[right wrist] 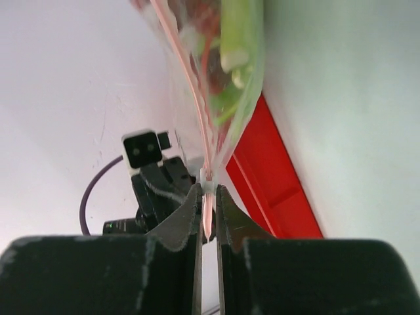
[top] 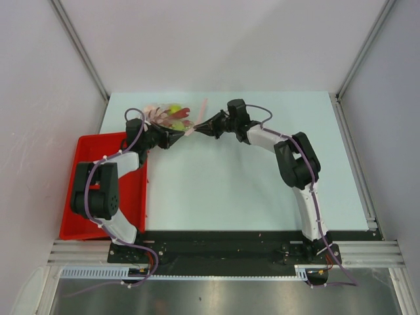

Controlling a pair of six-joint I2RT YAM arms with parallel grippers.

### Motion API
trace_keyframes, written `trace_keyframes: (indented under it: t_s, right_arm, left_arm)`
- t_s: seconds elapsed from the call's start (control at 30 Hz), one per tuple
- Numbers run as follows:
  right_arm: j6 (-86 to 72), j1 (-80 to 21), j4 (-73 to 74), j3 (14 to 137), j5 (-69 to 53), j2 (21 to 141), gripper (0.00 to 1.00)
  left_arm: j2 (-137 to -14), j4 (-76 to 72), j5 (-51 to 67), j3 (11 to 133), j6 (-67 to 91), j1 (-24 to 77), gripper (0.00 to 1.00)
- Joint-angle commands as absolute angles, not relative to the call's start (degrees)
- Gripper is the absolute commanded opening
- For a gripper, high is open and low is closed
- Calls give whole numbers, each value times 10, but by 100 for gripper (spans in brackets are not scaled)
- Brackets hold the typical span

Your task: Open the zip-top bag and remove the fake food

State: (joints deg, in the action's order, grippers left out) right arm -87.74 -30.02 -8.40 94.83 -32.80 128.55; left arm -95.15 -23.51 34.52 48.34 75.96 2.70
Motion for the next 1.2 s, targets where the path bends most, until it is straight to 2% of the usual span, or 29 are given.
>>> trace_keyframes:
  t_s: [0.0, 0.23, 0.33, 0.4, 0.43, 0.5, 0.53, 0.6, 0.63, 0.67, 0.7, 0.9, 0.97, 1.0, 1.1, 1.17]
  right_arm:
    - [-838, -258, -67, 991, -301, 1317, 0]
    - [-790, -218, -60, 1121, -345, 1406, 0]
    - [-795, -217, -47, 1125, -345, 1394, 0]
    - [-816, -227, -71, 1080, -339, 1370, 0]
    - [-831, -230, -89, 1068, -339, 1352, 0]
    - [-879, -242, -122, 1036, -339, 1335, 0]
    - [-888, -246, -139, 1009, -335, 1321, 0]
    - [-903, -254, -137, 995, -331, 1308, 0]
    - [-908, -256, -140, 984, -330, 1298, 0]
    - [-912, -258, -140, 979, -329, 1293, 0]
    - [-920, -261, -140, 972, -324, 1289, 0]
    - [-940, -276, -170, 931, -306, 1253, 0]
    - [-943, -282, -171, 918, -300, 1245, 0]
    - [-946, -284, -173, 913, -298, 1245, 0]
    - [-961, -289, -188, 904, -301, 1245, 0]
    - [-962, -294, -192, 905, -300, 1244, 0]
  left_arm:
    - [-917, -283, 372, 496, 758, 28, 0]
    - [-911, -265, 368, 490, 750, 28, 0]
    - [-925, -261, 372, 497, 743, 31, 0]
    - [-944, -278, 402, 511, 737, 42, 15]
    - [-958, -286, 408, 522, 740, 47, 33]
    - [-978, -336, 408, 521, 768, 66, 51]
    - [-983, -344, 400, 524, 775, 70, 69]
    - [-1003, -339, 402, 538, 771, 79, 74]
    - [-1008, -339, 402, 547, 769, 81, 83]
    - [-1012, -339, 401, 548, 771, 82, 84]
    - [-1016, -339, 400, 548, 772, 83, 90]
    - [-996, -305, 365, 527, 768, 82, 87]
    - [-994, -300, 357, 525, 766, 82, 80]
    - [-996, -302, 356, 525, 766, 82, 71]
    - [-998, -304, 350, 525, 772, 81, 58]
    - [-1000, -302, 345, 525, 771, 77, 53]
